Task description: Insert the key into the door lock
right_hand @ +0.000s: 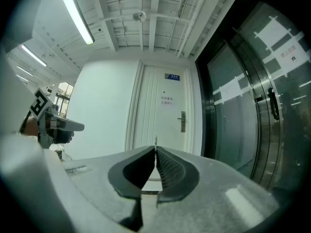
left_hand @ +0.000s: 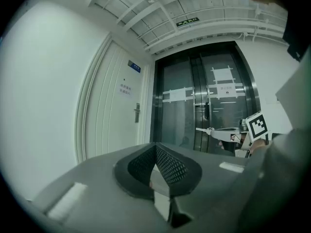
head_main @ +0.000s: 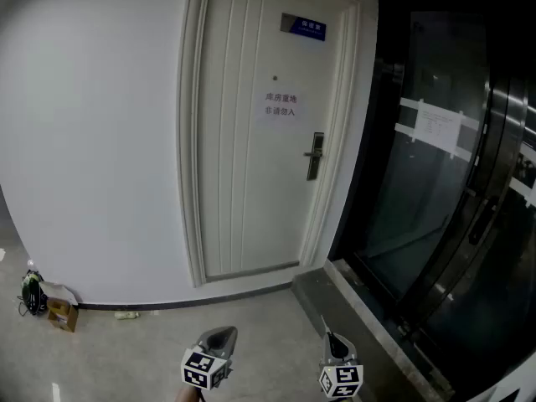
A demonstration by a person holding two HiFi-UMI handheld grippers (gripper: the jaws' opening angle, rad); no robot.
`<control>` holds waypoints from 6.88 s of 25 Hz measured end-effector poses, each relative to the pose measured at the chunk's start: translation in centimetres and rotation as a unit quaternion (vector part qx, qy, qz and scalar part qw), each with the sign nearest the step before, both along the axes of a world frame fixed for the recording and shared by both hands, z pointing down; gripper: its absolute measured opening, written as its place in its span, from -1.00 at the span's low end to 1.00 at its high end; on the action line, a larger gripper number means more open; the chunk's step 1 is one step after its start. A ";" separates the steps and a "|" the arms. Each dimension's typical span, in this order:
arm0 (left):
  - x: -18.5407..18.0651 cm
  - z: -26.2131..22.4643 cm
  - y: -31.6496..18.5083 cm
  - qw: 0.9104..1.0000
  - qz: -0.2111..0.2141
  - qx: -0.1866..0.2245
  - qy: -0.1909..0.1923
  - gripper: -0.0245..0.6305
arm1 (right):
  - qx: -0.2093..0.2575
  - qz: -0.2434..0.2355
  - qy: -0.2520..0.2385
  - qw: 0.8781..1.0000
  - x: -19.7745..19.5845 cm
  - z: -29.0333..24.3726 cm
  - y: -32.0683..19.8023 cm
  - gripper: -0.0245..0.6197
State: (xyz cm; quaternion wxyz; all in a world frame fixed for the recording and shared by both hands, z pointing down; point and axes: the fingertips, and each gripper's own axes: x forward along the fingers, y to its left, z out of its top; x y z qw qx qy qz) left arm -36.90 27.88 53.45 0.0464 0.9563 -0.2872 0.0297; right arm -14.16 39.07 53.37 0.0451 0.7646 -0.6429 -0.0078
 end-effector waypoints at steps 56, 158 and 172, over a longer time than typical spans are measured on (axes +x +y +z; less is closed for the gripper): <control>18.8 -1.2 -20.9 0.998 0.050 0.037 -0.005 -0.92 | 0.019 0.037 -0.015 0.999 18.4 1.1 -19.9 -0.89; 51.1 -1.3 -74.1 0.991 -0.130 0.020 0.022 -0.92 | 0.024 -0.053 0.563 0.825 51.8 -10.5 -82.5 -0.89; 49.4 -0.2 -74.7 0.980 -0.194 0.007 0.033 -0.92 | 0.013 -0.075 0.610 0.788 52.5 -9.7 -87.2 -0.89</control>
